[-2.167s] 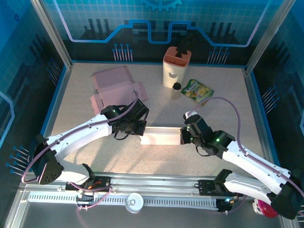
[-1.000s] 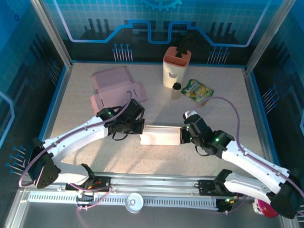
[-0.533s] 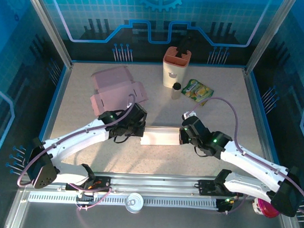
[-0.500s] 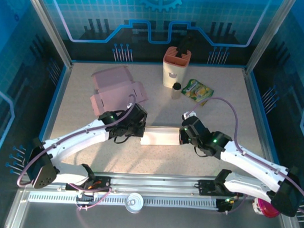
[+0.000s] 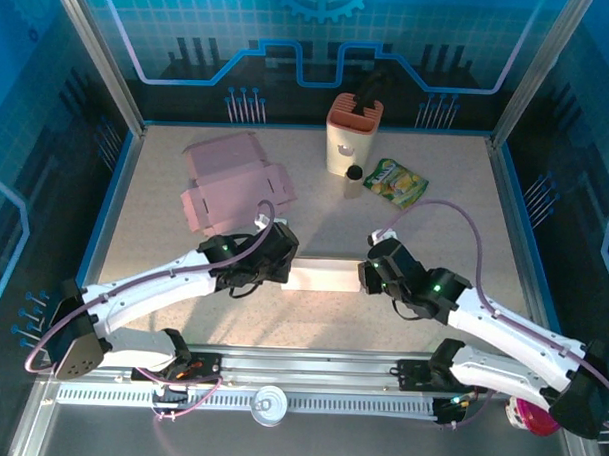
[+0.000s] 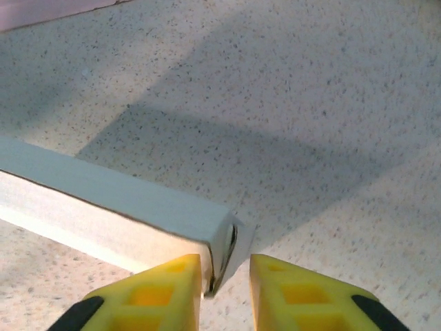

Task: Fold the paper box

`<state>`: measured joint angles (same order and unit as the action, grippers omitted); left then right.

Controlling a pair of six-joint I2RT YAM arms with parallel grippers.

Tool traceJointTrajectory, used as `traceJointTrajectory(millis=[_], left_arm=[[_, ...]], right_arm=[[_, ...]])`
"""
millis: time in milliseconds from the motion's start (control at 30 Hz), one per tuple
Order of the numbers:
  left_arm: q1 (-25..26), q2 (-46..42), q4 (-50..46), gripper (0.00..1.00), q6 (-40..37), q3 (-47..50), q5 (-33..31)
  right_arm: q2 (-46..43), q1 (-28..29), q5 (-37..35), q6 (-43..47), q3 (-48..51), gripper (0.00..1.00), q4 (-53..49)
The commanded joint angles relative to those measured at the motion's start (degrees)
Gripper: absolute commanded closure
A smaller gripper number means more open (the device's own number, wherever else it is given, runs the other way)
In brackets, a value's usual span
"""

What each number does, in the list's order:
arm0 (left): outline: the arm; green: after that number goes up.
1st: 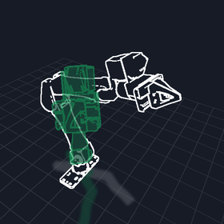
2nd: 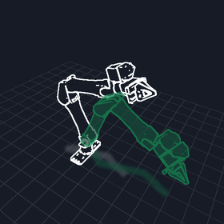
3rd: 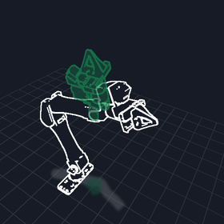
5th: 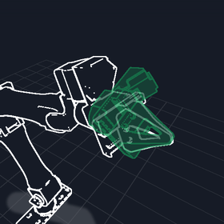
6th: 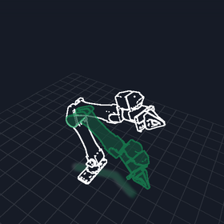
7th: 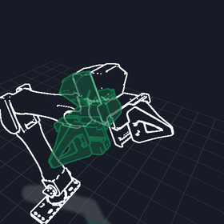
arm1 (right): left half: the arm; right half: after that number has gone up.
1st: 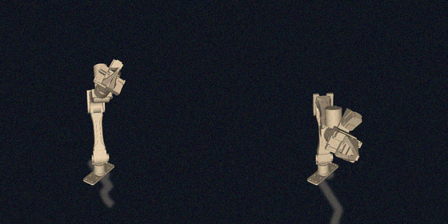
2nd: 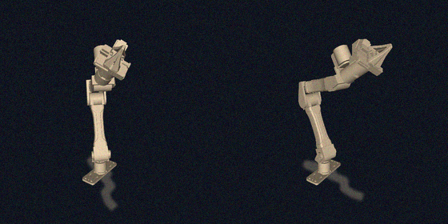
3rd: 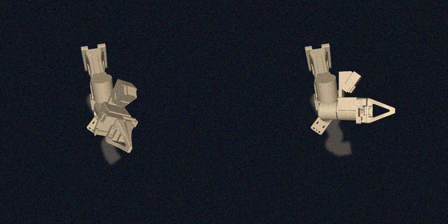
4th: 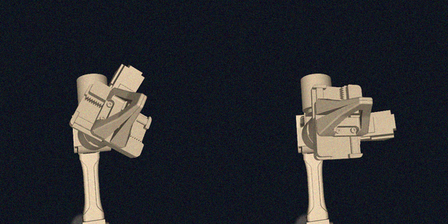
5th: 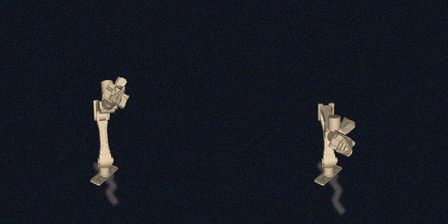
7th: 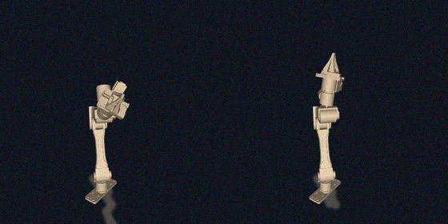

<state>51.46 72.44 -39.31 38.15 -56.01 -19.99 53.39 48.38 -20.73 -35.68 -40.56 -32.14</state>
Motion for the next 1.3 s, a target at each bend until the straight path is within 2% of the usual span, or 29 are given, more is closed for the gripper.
traceJointTrajectory(millis=[0, 67, 267, 367, 533, 667, 867, 1000, 1267], left_arm=[[0.9, 0.0, -3.5, 1.00, 2.8, 2.9, -0.8], [1.3, -0.3, -3.4, 1.00, 3.5, 3.3, -1.4], [2.0, -0.7, -3.3, 1.00, 4.3, 3.4, -2.0], [2.3, -0.8, -3.2, 1.00, 4.5, 3.4, -2.1], [2.7, -0.2, -3.2, 1.00, 4.7, 3.0, -2.3], [2.9, 0.0, -3.2, 1.00, 5.0, 2.9, -2.5], [3.1, 0.2, -3.2, 1.00, 5.1, 2.7, -2.7], [3.2, 0.3, -3.1, 1.00, 5.0, 2.7, -2.7], [3.6, 0.7, -2.9, 1.00, 5.0, 2.4, -2.8]], right_arm=[[-3.1, 0.8, 3.2, -4.3, 0.0, 0.64, -3.7], [-4.7, 0.8, 4.3, -7.0, 0.1, 0.56, -4.3], [-11.0, 0.8, 7.9, -19.6, 1.6, 0.42, -2.7], [-15.2, 0.9, 9.6, -32.0, 4.6, 0.34, 3.9], [-17.2, 1.1, 9.9, -56.7, 10.9, 0.30, 14.2], [-17.6, 1.3, 7.8, -67.9, 13.4, 0.28, 17.9], [-17.5, 0.7, 5.6, -75.5, 16.2, 0.27, 20.3], [-16.1, -2.3, 8.1, -76.3, 17.7, 0.28, 22.6], [-13.3, -7.4, 13.1, -75.8, 20.3, 0.42, 28.2]])
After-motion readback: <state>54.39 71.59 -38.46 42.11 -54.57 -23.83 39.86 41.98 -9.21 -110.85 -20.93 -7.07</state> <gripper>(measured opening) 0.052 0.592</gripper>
